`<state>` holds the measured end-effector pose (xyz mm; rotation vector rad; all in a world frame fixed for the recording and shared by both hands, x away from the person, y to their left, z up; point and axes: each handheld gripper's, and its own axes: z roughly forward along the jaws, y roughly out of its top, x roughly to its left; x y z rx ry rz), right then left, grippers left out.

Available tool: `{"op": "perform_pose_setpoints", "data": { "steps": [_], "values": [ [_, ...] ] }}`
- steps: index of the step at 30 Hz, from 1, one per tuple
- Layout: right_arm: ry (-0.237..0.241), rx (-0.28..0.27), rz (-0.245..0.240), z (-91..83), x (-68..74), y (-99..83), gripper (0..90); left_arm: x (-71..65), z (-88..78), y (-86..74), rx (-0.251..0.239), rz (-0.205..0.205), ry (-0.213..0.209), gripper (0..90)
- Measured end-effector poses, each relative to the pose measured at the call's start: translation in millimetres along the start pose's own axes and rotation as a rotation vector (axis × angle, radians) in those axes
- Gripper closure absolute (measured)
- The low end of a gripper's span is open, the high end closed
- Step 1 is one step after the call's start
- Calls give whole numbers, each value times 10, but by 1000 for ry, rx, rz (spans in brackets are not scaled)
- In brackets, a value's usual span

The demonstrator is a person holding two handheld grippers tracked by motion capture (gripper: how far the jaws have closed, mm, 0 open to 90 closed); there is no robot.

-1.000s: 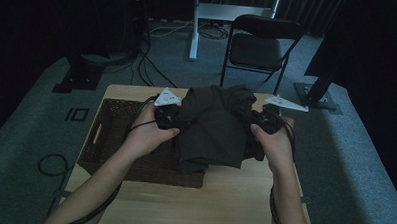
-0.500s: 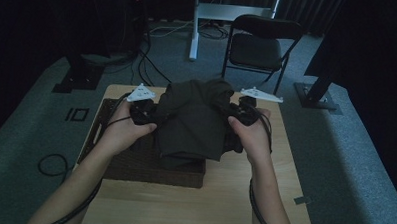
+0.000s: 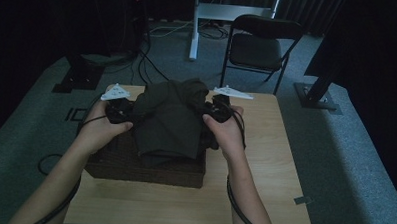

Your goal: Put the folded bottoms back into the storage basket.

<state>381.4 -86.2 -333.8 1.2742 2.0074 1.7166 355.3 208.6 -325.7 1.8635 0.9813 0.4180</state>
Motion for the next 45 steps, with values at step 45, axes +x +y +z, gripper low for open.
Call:
{"op": "perform_pose_setpoints", "data": {
  "steps": [45],
  "values": [
    [-153,205,35,1073,-144,-1027,668,578,696,-1036,195,-55,116,616]
  ]
}}
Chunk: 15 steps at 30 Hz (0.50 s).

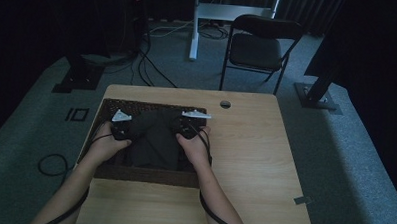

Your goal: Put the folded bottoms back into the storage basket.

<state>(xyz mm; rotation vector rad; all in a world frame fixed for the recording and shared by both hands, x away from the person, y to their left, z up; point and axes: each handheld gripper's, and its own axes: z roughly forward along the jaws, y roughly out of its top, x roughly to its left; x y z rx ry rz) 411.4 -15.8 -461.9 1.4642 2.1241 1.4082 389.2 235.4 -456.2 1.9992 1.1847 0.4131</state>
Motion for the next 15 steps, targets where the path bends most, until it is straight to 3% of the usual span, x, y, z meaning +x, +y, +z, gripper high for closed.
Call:
{"op": "perform_pose_setpoints", "data": {
  "steps": [9,15],
  "values": [
    [-50,65,8,133,-31,2,664,33,160,-77,7,1,22,597],
    [-98,100,22,239,-61,-10,654,57,247,-114,15,-22,34,573]
  ]
}}
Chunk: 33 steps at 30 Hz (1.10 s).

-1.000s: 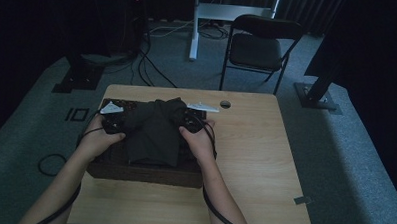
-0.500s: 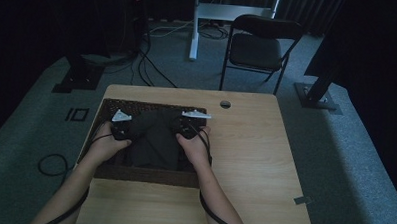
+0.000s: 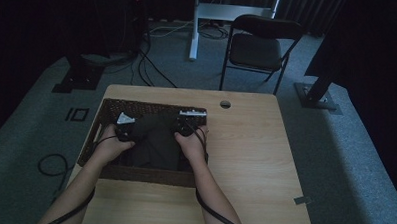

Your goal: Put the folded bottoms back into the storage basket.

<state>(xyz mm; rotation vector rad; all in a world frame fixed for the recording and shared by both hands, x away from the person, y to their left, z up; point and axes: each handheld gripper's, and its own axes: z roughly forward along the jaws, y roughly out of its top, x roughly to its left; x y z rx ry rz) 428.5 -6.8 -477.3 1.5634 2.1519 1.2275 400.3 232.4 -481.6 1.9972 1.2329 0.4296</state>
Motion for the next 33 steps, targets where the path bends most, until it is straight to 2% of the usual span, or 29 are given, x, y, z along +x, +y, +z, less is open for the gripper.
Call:
{"op": "perform_pose_setpoints", "data": {
  "steps": [2,5,9,13,15,17,19,20,22,23,24,26,28,31,33],
  "values": [
    [-13,6,1,25,-2,3,647,0,24,3,2,1,4,565],
    [-53,23,-31,80,2,-10,641,-5,65,6,10,9,9,560],
    [-83,46,-42,130,-4,-31,641,12,116,-17,9,-5,12,553],
    [-83,50,-33,135,-18,-38,636,49,157,-65,0,-27,13,526],
    [-90,55,-36,148,-18,-44,623,48,178,-83,3,-17,15,511],
    [-101,62,-58,162,-11,-44,562,41,179,-80,-8,-20,23,478],
    [-103,49,-57,163,-25,-41,433,39,161,-60,-32,-34,36,409],
    [-97,42,-69,160,-33,-39,365,40,148,-48,-38,-29,36,379],
    [-88,30,-93,140,-44,-28,305,42,118,-19,-42,-11,51,356],
    [-79,20,-95,123,-45,-16,268,37,96,-4,-41,10,55,344],
    [-83,17,-82,97,-37,-3,235,34,76,10,-50,14,59,322],
    [-76,7,-74,36,-33,30,216,28,29,40,-67,28,64,313],
    [-85,-3,-104,-28,-25,63,201,28,-26,72,-83,36,82,260],
    [-67,-37,-133,-120,-6,110,197,7,-119,140,-104,49,115,190],
    [-56,-56,-147,-177,11,135,194,-4,-154,168,-119,29,114,190]
  ]
}}
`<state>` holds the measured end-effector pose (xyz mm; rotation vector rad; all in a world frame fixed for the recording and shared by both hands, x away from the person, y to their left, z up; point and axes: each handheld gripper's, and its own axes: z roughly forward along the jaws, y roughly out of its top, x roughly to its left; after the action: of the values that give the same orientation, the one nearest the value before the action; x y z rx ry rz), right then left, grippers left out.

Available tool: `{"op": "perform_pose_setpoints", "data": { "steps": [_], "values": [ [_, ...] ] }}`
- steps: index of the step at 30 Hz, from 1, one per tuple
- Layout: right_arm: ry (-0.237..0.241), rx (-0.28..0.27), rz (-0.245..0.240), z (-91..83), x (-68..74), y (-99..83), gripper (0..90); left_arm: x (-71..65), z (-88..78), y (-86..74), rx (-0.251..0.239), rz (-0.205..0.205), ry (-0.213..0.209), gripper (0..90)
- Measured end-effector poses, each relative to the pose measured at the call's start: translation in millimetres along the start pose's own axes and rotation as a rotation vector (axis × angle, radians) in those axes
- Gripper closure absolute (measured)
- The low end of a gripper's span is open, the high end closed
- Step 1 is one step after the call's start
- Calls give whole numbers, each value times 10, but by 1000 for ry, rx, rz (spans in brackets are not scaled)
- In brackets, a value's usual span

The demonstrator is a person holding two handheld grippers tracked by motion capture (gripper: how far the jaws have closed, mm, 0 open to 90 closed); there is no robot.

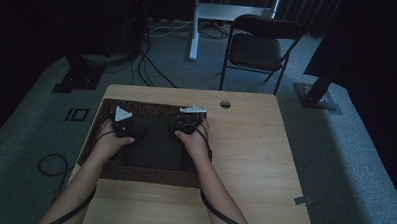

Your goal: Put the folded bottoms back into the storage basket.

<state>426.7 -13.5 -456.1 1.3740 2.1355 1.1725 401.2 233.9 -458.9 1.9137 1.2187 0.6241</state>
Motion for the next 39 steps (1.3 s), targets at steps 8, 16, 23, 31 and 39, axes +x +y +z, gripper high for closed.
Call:
{"op": "perform_pose_setpoints", "data": {
  "steps": [8,16,23,31,39],
  "values": [
    [38,-29,5,-179,-13,32,193,-37,-96,18,-4,-25,-25,190],
    [70,-42,-10,-317,-10,47,189,-79,-240,40,-13,-40,-78,190],
    [90,-58,-41,-416,35,62,173,-144,-408,115,-23,-32,-115,190],
    [98,-75,-67,-533,39,93,168,-189,-552,184,-35,-33,-151,190],
    [96,-89,-84,-675,2,107,168,-259,-691,197,-47,-18,-187,190]
  ]
}}
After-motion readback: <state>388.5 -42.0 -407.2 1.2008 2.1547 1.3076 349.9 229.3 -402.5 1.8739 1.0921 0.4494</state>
